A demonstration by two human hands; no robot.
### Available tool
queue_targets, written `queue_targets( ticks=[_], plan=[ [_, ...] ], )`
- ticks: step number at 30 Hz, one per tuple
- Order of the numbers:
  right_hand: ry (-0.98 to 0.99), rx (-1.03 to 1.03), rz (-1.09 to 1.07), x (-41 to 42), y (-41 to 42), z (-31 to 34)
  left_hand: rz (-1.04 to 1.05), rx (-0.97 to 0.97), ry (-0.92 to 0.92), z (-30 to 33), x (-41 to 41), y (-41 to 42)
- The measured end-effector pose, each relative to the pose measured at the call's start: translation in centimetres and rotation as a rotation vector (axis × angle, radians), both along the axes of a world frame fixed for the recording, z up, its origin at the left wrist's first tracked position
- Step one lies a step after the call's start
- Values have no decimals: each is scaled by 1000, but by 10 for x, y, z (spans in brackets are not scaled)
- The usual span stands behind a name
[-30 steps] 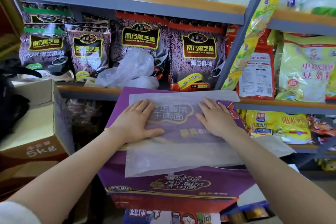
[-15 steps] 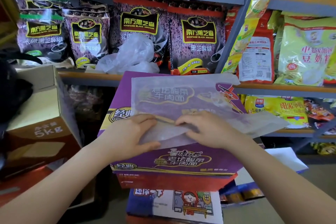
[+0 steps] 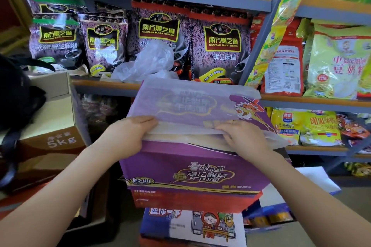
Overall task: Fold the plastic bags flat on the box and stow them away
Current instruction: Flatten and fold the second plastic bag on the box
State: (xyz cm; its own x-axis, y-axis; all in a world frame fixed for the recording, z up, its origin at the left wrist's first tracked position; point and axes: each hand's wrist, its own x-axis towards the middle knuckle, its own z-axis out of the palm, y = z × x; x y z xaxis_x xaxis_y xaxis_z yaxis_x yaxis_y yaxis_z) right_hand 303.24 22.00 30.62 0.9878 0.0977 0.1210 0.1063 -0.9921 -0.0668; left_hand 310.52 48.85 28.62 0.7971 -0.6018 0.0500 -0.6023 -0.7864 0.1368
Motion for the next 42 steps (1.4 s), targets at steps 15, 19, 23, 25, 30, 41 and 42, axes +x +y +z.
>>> queue_targets(
  ticks=[15,19,23,25,30,41,42],
  plan=[
    [-130,-31,-70,-19,-71,-2,-186,-152,33,-24,-8,-98],
    [-183,153,-232,-29,-100,0,-180,-117,10,-27,-7,-99],
    [239,37,-123,-36,-110,-9,-178,-28,-47,-30,-6,-100],
    [297,7,-100,-38,-108,-4,-153,39,-4,-26,-9,-99],
    [22,-57,151,-25,-51,18,-172,115,24,-23,-17,-101],
    [167,2,26,-7,-16,-39,-41,72,-38,-26,-12,-76],
    [173,9,-3,-9,-25,-39,-30,67,-29,-26,-11,-72]
  ],
)
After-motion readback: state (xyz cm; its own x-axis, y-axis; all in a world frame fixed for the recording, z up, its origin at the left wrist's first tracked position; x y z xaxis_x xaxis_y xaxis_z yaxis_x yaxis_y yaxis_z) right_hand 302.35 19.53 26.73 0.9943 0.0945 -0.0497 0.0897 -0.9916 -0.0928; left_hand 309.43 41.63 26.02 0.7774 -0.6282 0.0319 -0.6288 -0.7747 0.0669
